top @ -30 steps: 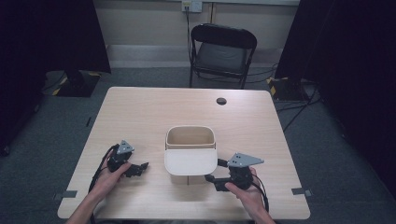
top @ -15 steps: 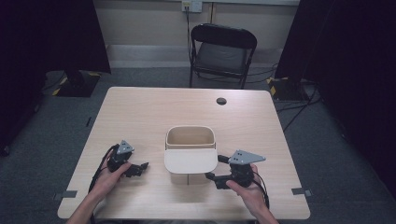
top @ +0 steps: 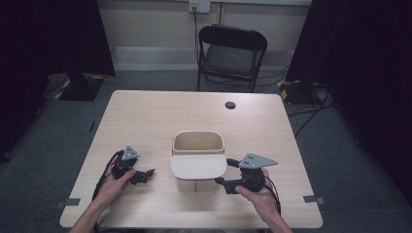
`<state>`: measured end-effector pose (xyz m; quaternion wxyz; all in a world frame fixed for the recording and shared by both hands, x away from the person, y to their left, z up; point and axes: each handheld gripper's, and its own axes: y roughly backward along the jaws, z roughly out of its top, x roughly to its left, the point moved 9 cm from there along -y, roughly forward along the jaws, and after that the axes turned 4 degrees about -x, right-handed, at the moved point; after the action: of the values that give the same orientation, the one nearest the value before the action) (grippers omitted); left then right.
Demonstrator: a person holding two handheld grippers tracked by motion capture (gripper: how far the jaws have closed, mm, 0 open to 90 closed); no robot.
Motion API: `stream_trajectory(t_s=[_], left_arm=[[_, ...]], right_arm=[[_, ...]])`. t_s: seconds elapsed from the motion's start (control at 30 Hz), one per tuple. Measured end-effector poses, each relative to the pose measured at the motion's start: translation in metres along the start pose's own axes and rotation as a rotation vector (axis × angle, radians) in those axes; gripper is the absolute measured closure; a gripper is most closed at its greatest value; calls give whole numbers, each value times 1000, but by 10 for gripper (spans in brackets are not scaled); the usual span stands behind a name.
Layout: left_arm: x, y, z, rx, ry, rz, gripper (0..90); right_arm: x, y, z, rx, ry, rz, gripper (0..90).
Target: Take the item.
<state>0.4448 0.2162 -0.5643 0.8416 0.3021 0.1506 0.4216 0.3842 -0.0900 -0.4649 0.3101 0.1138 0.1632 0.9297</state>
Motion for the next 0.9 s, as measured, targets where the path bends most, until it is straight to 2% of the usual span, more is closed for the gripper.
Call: stream_trajectory(t_s=[0.6,0.9], left_arm=[[0,0,0,-2,3,0,65],[0,0,0,0,0,0,65]], right_arm=[[-1,-1,7,-16,0,4,257],[-5,2,11,-35,-3,-20,278]])
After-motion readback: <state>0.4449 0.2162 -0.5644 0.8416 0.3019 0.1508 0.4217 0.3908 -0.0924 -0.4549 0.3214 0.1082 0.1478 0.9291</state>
